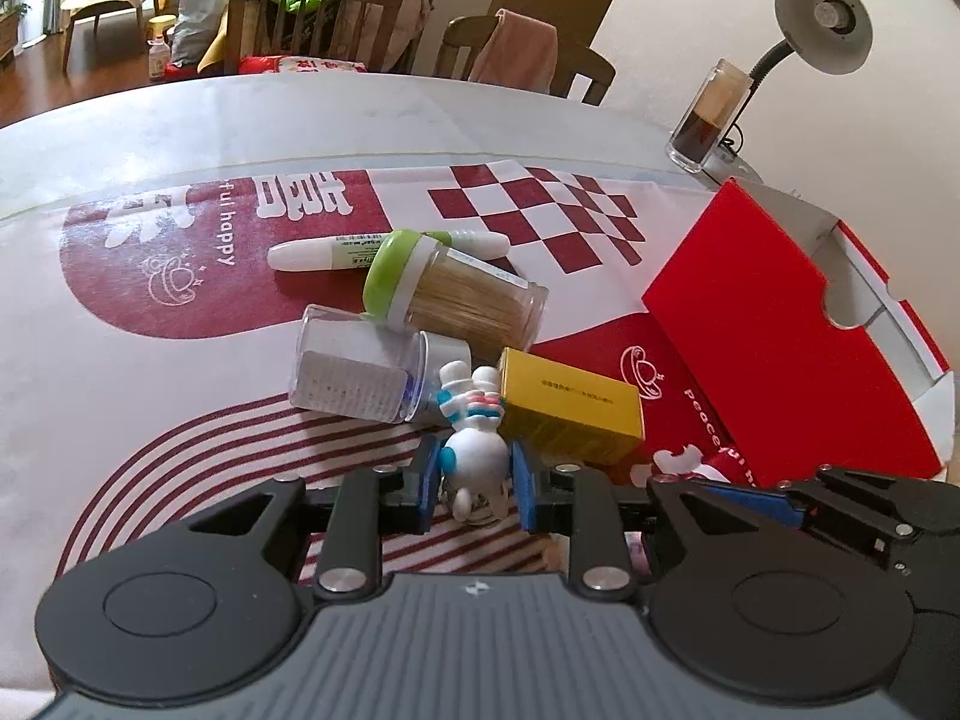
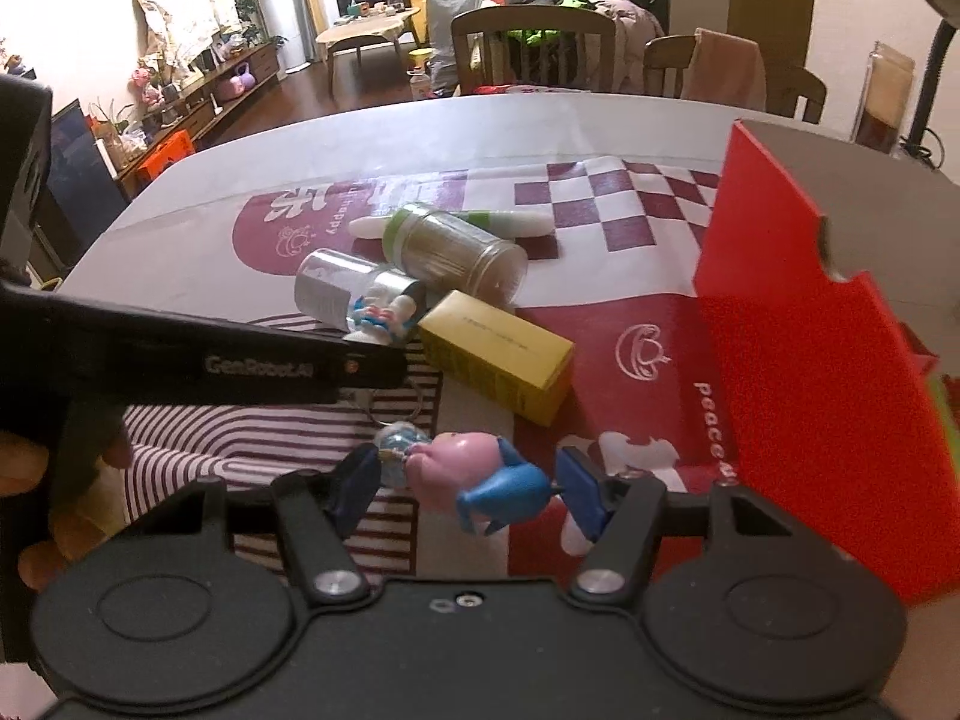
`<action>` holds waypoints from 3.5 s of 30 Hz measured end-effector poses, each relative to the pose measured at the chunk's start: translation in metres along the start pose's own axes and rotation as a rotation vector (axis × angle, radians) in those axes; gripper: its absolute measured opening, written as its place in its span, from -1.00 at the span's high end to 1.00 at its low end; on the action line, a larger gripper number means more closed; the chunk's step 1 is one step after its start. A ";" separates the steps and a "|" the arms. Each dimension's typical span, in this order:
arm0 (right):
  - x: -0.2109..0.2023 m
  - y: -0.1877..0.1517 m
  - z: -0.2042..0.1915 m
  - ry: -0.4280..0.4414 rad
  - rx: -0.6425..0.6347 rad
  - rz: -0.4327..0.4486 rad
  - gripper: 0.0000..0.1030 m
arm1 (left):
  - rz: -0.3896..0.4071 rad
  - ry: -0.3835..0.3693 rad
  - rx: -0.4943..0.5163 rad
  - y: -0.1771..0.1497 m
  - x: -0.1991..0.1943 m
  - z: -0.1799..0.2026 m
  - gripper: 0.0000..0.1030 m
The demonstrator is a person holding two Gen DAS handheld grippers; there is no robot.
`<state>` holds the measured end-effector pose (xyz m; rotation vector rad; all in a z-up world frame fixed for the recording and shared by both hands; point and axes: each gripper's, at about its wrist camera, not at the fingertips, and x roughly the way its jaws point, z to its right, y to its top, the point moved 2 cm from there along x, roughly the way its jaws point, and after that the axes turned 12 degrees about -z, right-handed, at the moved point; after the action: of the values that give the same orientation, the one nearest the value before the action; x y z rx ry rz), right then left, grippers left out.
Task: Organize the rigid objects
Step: 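Grasp the white bunny figurine with the left gripper while the right gripper grasps the pink pig figurine, then carry the bunny and pig figurines over the box with both grippers, then open the right gripper to drop the pig figurine into the box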
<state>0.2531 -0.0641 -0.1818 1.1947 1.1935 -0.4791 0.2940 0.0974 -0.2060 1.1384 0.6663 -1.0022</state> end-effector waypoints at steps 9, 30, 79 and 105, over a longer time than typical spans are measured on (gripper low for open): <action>-0.032 -0.012 -0.002 -0.007 0.023 0.033 -0.24 | 0.012 -0.026 0.005 -0.017 -0.028 0.001 0.56; -0.135 -0.016 0.014 -0.093 0.086 0.160 -0.24 | 0.084 -0.120 0.121 -0.026 -0.118 0.058 0.56; -0.065 0.050 0.282 -0.135 0.083 -0.031 -0.24 | -0.124 -0.027 0.295 0.067 0.052 0.302 0.56; -0.033 0.054 0.263 -0.186 -0.086 -0.191 -0.31 | -0.335 0.017 0.216 0.075 0.117 0.296 0.56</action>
<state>0.4028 -0.2871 -0.1528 0.9462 1.1600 -0.6607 0.3965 -0.2124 -0.1815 1.2484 0.7937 -1.3761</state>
